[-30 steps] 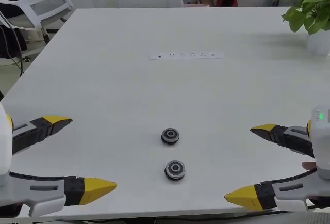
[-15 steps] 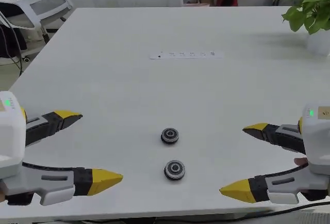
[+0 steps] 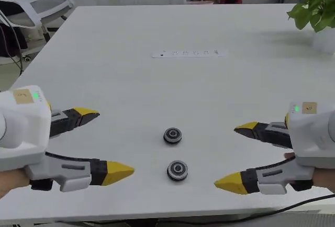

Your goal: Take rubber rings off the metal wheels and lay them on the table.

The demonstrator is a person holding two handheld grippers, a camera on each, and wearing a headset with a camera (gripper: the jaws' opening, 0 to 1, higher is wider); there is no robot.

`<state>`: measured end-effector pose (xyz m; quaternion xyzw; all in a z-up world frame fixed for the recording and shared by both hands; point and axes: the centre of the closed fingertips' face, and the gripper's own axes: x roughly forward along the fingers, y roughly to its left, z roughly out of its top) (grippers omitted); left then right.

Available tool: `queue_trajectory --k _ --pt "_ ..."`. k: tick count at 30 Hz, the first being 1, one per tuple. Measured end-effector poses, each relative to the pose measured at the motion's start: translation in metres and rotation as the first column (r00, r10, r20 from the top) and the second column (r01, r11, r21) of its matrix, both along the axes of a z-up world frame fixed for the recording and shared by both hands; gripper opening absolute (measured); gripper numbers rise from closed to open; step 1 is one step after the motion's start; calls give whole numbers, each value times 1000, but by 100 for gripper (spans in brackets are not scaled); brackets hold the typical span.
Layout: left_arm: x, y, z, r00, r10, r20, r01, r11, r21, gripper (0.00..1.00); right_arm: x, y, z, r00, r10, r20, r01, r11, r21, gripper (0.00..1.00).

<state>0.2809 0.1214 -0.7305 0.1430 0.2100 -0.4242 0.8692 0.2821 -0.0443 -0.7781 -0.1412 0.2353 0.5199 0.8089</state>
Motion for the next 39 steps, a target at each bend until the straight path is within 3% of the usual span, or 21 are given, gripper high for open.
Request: queue_trajectory --k 13,17,27,39 --pt "8 -14 -18 998 -50 -29 51 998 25 78 7 2 -14 999 12 -31 -11 1000 23 77" --pt "10 -16 -23 998 -56 -38 58 998 31 77 8 1 -23 999 13 -46 -13 1000 5 77" --pt "12 -21 -35 995 -76 -61 79 996 46 77 9 7 -32 997 35 -61 -36 999 -1 73" --pt "12 -32 -50 988 -120 -95 127 990 68 74 9 17 -48 991 108 -79 -111 993 -41 66"
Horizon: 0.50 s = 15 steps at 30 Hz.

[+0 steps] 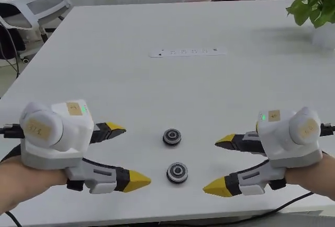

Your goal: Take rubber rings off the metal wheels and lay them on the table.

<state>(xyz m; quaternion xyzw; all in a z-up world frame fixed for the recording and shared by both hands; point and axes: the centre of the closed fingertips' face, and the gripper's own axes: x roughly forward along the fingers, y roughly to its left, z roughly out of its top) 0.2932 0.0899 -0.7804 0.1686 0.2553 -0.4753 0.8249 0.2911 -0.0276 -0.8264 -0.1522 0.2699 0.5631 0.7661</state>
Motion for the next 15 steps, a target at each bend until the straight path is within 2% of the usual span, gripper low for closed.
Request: queue_trajectory --k 10,15 --pt "1 -7 -10 999 -36 -27 36 999 21 69 3 4 -5 999 46 -12 -46 999 -22 62" --pt "4 -10 -13 998 -52 -33 53 998 31 67 5 12 -4 998 64 -26 -64 998 -12 60"
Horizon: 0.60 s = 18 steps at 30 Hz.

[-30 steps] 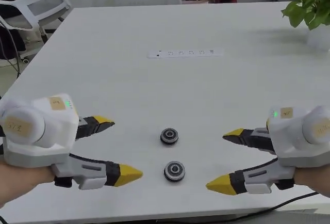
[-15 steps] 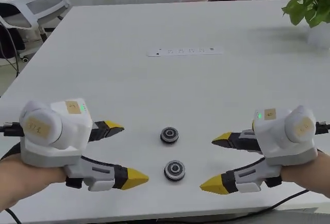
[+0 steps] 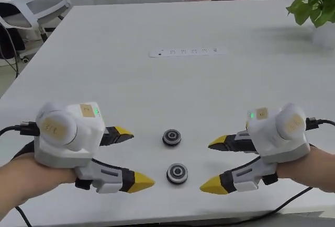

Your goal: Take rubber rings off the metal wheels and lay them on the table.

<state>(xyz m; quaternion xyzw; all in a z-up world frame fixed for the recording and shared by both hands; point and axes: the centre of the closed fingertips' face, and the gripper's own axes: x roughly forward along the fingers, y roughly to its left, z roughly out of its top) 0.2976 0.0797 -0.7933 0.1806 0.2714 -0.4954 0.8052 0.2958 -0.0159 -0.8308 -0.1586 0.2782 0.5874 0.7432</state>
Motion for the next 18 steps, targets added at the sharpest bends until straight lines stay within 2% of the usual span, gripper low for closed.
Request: queue_trajectory --k 5,18 --pt "3 -4 -6 1000 -15 -14 15 1000 7 64 1 4 -1 1000 25 6 -25 1000 -14 58" --pt "-1 -20 -19 997 -77 -28 78 996 39 56 0 9 -12 997 71 7 -70 996 -45 53"
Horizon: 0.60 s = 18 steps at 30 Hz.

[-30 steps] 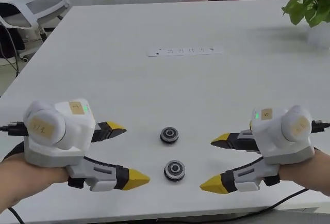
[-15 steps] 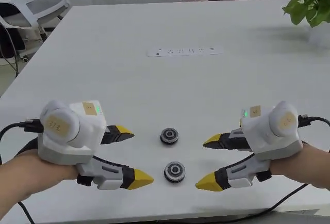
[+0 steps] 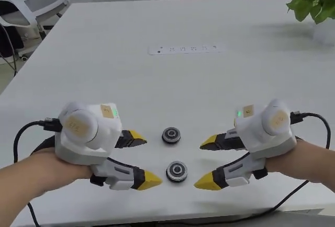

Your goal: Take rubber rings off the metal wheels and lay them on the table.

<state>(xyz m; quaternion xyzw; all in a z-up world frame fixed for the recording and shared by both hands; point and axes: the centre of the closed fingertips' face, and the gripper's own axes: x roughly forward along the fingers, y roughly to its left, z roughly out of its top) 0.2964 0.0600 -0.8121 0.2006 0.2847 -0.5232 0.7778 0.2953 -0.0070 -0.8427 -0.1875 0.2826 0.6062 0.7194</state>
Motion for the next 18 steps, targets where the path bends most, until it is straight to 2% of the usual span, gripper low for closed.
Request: queue_trajectory --k 11,18 --pt "3 -8 -8 1000 -20 2 20 1000 19 50 1 5 -5 1000 13 -7 -13 1000 3 45" --pt "4 -17 -9 1000 -29 -8 29 1000 7 44 -1 10 -6 1000 28 -13 -28 1000 12 40"
